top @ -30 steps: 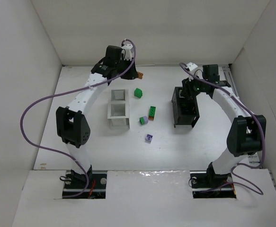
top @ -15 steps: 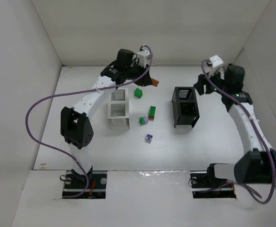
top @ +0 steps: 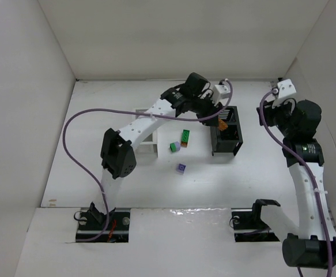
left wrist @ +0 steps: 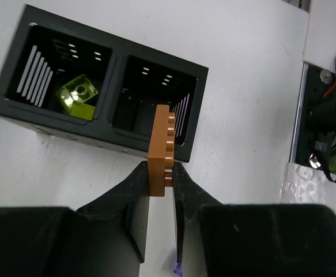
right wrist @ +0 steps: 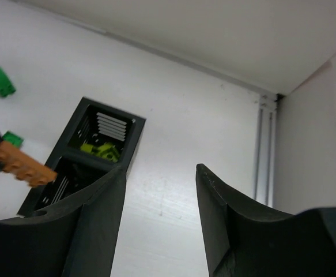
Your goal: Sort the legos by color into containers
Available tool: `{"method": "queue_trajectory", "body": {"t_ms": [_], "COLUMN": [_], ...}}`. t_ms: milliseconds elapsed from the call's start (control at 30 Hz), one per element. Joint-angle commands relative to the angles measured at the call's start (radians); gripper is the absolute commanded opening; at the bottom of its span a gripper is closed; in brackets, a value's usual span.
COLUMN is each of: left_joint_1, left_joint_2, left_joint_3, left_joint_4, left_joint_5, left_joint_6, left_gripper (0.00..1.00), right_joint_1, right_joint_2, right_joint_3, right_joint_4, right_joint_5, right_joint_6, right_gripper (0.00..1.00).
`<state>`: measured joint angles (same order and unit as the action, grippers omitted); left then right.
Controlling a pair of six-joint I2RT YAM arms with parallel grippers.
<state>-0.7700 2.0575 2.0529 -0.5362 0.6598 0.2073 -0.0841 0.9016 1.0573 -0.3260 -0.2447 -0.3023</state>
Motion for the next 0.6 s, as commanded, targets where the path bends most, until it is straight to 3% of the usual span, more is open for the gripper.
{"method": "queue_trajectory", "body": {"t_ms": [0, 133, 500, 567], "left_joint_1": [-0.025, -0.034, -0.054, -0.054], "left_joint_2": [0.052, 0.102, 0.156, 0.168], "left_joint_3": [0.119, 0.142, 0.208, 0.237], "left_joint_4": [-0.111, -0.131, -0.085, -0.076], "left_joint_5": [-0.035, -0.035, -0.092, -0.092], "left_joint_6": [0.043, 0.029, 0.004, -0.005], "left_gripper": [0.00, 0.00, 0.02, 0.08], "right_joint_1": [-0.002, -0.002, -0.002, -0.002], "right_joint_2": [-0.004, -0.013, -0.027, -0.027], "right_joint_3": [0.012, 0.012, 0.009, 0.009], "right_joint_4": [-0.135, -0.212, -0.251, -0.260], "right_joint_5": [-0.117, -0.162, -0.194, -0.194], "right_joint_6": [-0.040, -0.049, -0.058, -0.058], "right_gripper": [0.57, 0.62, 0.63, 0.64]}}
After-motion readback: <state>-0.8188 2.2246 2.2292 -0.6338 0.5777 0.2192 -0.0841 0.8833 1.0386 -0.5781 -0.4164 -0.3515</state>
